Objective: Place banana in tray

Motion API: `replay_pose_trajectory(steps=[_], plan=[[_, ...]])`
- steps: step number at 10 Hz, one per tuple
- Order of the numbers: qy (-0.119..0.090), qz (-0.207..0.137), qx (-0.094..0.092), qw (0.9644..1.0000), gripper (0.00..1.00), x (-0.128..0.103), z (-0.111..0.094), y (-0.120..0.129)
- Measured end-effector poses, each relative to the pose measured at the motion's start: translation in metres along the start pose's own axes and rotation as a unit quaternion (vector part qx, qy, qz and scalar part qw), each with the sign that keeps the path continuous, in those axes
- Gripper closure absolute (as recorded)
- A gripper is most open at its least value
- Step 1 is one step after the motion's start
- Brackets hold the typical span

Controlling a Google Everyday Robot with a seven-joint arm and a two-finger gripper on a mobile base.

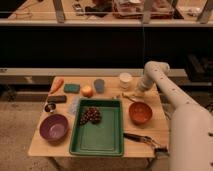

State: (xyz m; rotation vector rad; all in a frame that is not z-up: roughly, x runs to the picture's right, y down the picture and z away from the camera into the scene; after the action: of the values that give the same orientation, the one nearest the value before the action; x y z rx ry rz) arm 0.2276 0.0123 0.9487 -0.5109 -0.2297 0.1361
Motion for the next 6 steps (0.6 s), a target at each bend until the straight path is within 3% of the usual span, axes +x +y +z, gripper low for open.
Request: replay_pose_trajectory(steps=[3, 4, 6], plan=[[-0.018, 0.0, 0.021, 0.9996, 1.0, -0.012, -0.06, -0.008], [-0.025, -0.013, 0.026, 0.9993, 1.0, -0.024, -0.092, -0.005], [-0.032, -0.04, 0.024, 0.9984, 1.0, -0.049, -0.124, 0.015]])
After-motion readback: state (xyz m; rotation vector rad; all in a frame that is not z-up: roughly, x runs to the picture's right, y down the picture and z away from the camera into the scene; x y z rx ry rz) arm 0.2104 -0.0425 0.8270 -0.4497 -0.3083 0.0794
